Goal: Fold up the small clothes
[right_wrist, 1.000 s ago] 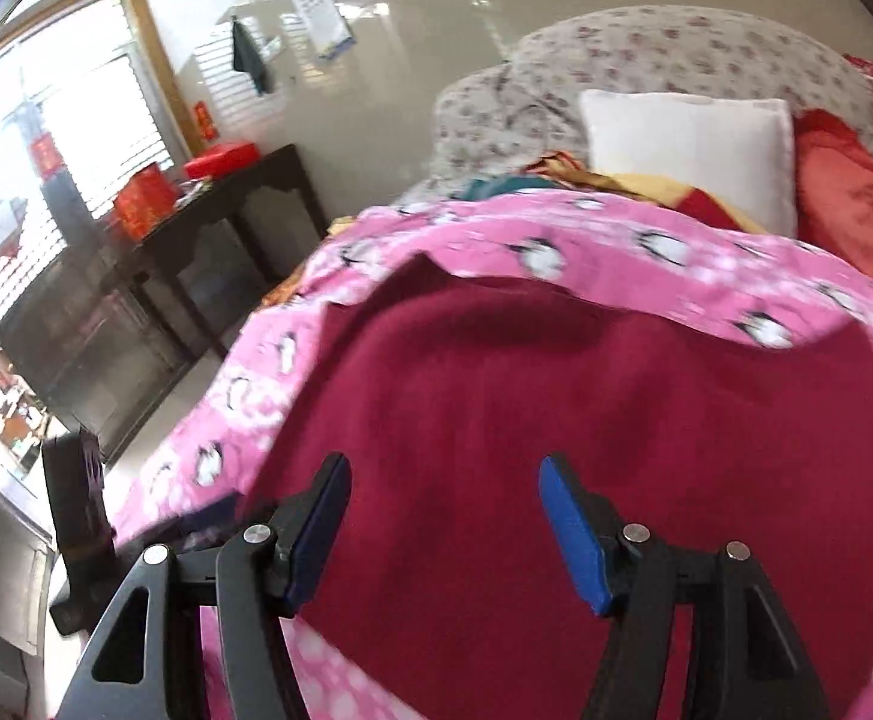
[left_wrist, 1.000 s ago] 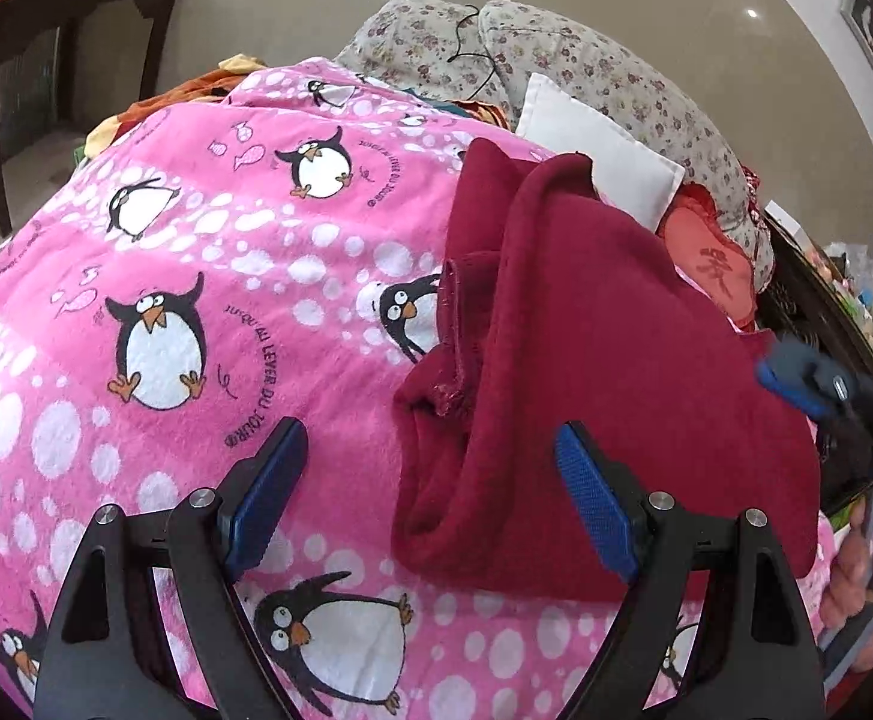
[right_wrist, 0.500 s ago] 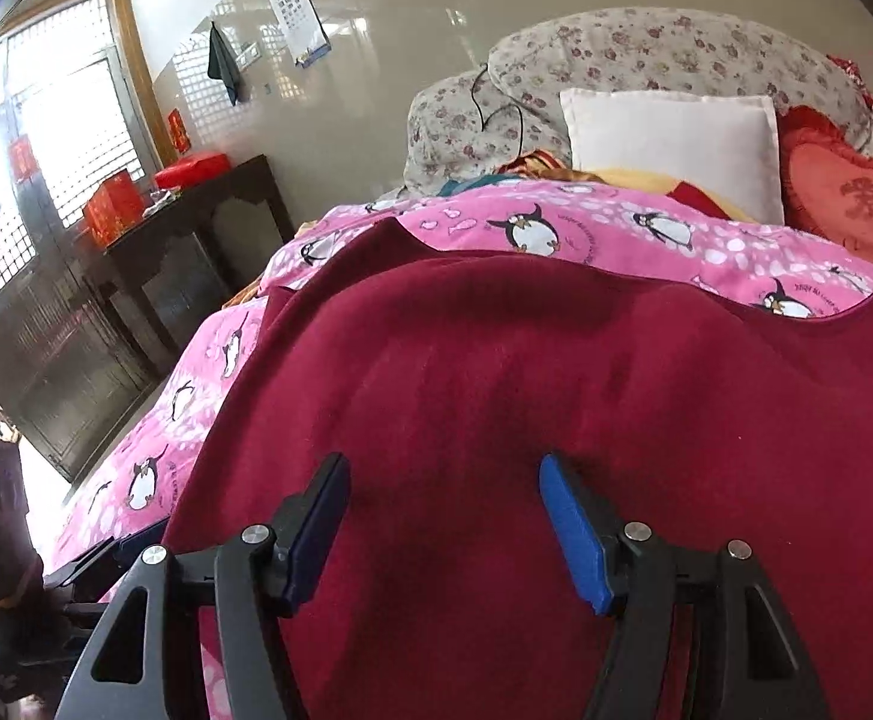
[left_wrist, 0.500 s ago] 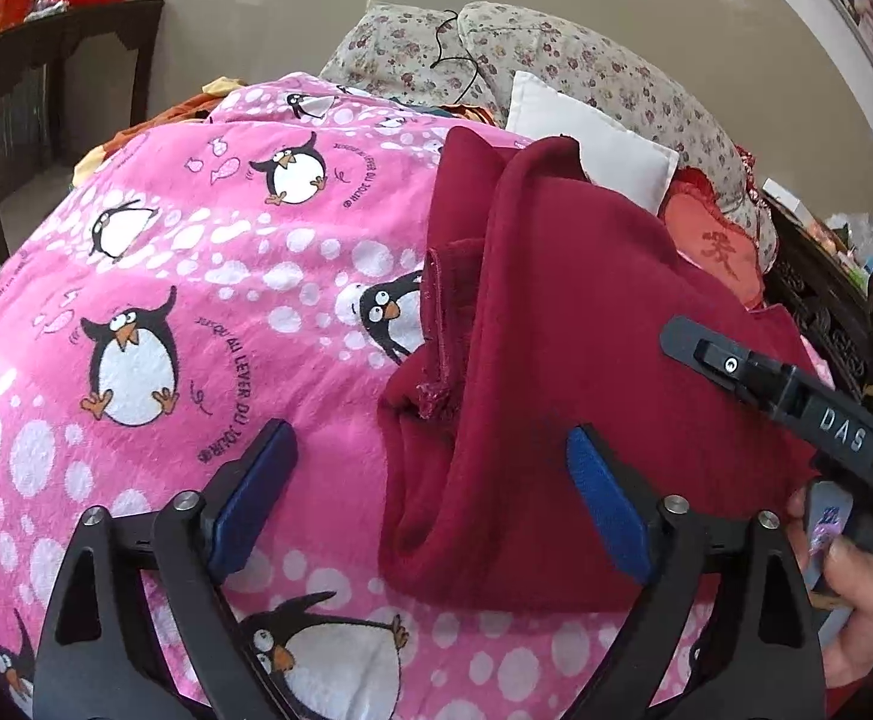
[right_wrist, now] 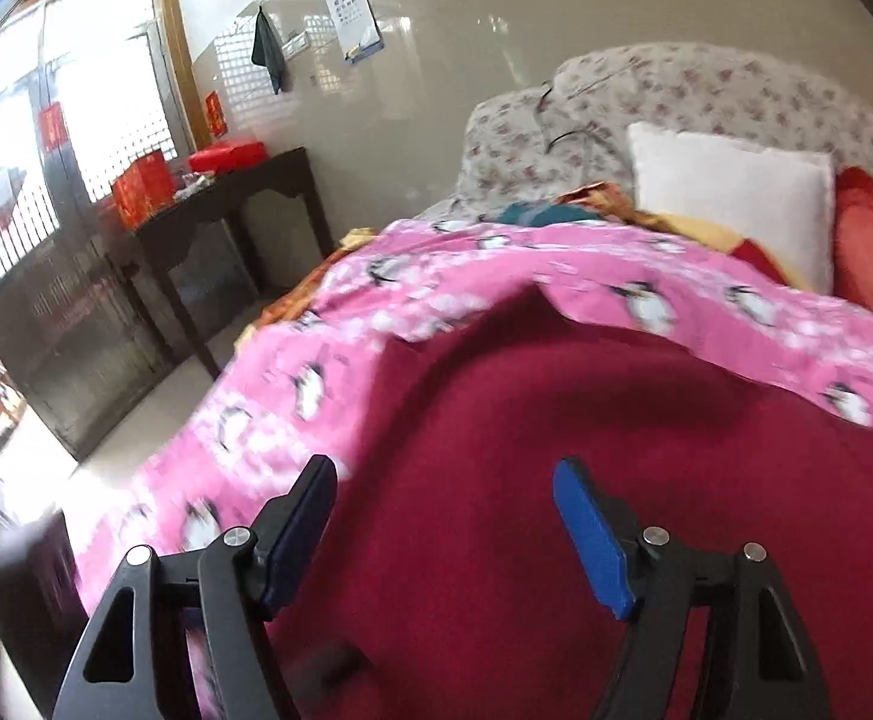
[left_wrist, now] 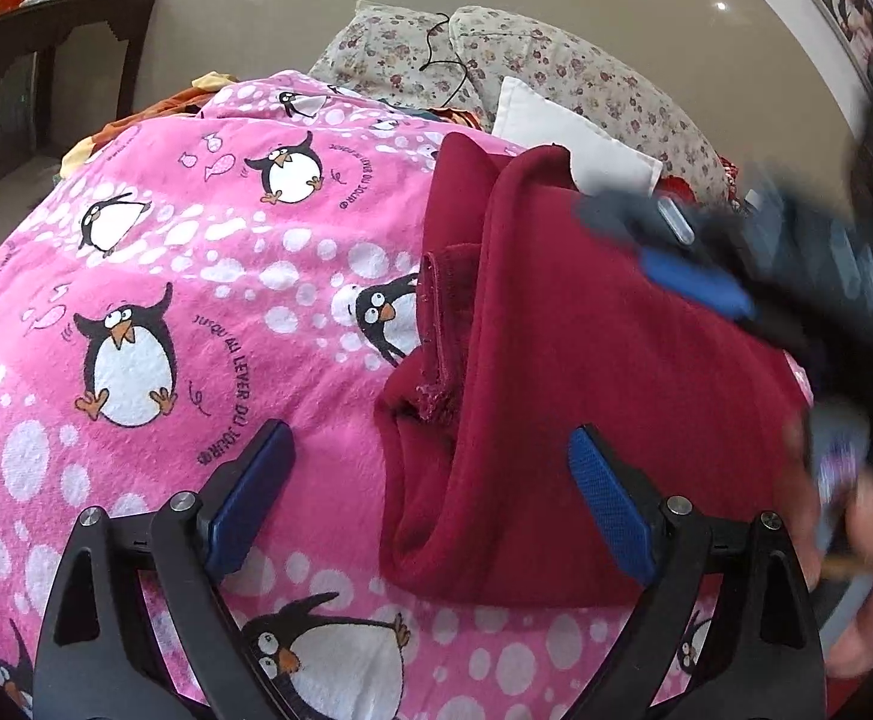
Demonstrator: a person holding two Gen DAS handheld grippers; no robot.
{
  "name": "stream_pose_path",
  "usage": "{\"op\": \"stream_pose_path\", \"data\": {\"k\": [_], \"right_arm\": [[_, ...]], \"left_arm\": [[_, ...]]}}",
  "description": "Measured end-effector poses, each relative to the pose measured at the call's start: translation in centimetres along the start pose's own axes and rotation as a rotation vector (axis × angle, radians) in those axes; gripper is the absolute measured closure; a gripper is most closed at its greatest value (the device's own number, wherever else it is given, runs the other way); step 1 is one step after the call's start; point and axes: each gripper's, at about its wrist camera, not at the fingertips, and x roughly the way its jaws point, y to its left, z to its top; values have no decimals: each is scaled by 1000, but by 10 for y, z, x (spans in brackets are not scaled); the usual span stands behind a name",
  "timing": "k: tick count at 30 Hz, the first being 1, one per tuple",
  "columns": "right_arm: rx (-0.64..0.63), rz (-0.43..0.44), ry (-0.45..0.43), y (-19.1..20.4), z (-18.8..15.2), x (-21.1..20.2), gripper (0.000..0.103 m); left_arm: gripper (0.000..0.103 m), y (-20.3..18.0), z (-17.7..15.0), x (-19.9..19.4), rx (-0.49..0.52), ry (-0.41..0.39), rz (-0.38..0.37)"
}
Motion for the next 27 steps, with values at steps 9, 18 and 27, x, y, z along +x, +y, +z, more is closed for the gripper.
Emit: {"op": "stream_pose_path", "data": {"k": [9, 18, 27], "right_arm": [[-76, -91, 145, 10, 41, 67, 88], [-172, -27, 95, 38, 46, 65, 103], [41, 94, 22, -6, 33, 29, 101]], "left_arm": [[10, 5, 1, -3, -19, 18, -37], [10, 5, 1, -4, -30, 18, -43], [10, 1, -3, -4, -10, 11, -23]]}}
